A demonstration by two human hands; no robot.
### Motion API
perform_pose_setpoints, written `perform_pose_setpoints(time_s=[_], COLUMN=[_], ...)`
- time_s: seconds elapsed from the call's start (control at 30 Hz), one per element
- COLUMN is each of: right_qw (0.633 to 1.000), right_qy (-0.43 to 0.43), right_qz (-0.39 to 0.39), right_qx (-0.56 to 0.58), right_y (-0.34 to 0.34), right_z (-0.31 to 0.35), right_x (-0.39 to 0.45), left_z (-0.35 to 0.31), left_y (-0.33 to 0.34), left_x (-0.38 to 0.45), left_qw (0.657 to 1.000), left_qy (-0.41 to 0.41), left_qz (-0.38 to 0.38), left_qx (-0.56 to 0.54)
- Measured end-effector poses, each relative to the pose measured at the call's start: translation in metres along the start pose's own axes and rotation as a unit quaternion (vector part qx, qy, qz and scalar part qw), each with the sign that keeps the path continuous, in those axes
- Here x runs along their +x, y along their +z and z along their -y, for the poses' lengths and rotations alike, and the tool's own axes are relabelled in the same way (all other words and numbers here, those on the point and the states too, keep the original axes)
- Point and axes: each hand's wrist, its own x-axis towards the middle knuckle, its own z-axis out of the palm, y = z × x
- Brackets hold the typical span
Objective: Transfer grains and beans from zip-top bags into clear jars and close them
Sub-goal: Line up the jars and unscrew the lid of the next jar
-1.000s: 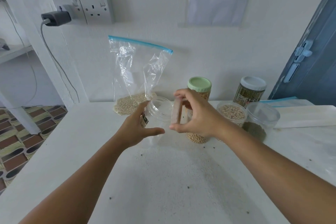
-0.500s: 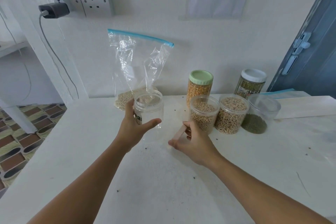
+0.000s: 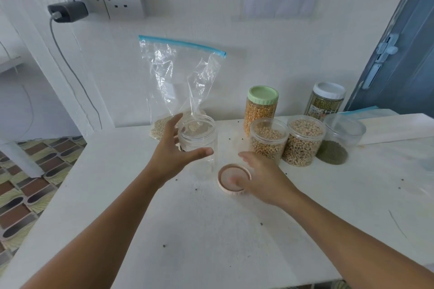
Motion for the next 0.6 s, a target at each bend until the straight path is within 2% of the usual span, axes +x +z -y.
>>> perform_pose_setpoints(time_s=[0.07,0.17,0.33,0.6], right_qw=[0.996,0.991,0.982,0.98], right_qy=[-0.013,-0.016,-0.035,-0.053], right_qz=[-0.034,-0.027,0.032,0.047], right_qx=[0.075,0.131,0.181,0.187], right_y=[-0.009,-0.022,-0.029,-0.045], right_z=[0.018,0.045,0.06,0.043], right_x=[0.008,0.026,0.049,0.056], left_z=[-0.009,-0.015,-0.014,-0.021], left_y=[-0.003,-0.003,-0.004,0.006], left_x=[0.006,0.011,0.016,0.017], left_qw=[1.0,0.998,0.998,0.996], left_qy=[0.004,0.007,-0.003,-0.042], left_qz=[0.022,0.041,0.05,0.063], left_qx=[0.016,0.043,0.043,0.047])
